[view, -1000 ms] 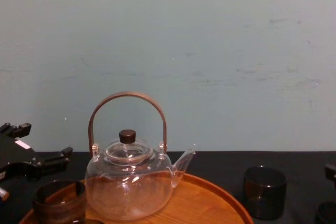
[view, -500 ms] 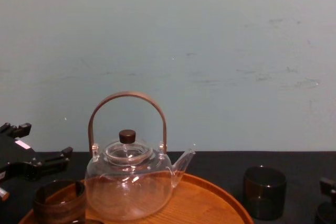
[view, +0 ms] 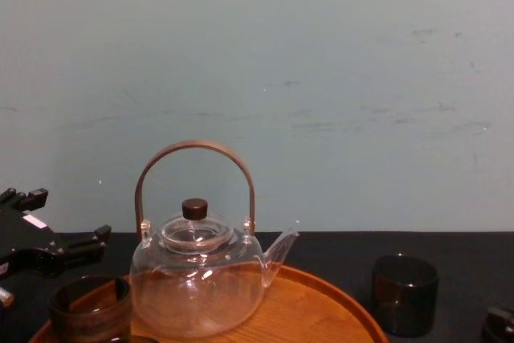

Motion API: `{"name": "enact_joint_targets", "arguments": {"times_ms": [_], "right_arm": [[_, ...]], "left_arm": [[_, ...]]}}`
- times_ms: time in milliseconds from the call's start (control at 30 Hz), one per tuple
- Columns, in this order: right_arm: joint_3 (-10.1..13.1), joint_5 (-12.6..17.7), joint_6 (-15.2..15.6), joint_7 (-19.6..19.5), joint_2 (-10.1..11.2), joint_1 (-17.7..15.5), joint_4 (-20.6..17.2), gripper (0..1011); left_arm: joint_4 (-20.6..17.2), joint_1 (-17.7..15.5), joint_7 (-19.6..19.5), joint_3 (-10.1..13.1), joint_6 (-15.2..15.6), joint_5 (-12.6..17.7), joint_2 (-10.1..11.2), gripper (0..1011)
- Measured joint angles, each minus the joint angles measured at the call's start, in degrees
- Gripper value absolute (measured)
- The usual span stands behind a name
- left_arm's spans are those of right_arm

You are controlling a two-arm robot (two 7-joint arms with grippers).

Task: Pick up the glass from the table and place it on the tray.

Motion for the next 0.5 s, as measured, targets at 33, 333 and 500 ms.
{"name": "enact_joint_targets", "arguments": {"times_ms": [33,333,500], "right_arm": [[0.13,0.0,0.07,0.08,-0.07,-0.12,0.06,1004],[2.06,-0.18,0.37,0.61,-0.79,-1.64,0.43,1004],[2.98,-0.22,0.34,1.35,-1.33,-2.49,0.74,1004]], "left_arm": [[0.0,0.0,0.0,0.0,0.0,0.0,0.0,1001],[0.0,0.0,0.0,0.0,0.0,0.0,0.0,1001],[0.0,0.0,0.0,0.0,0.0,0.0,0.0,1001]]}}
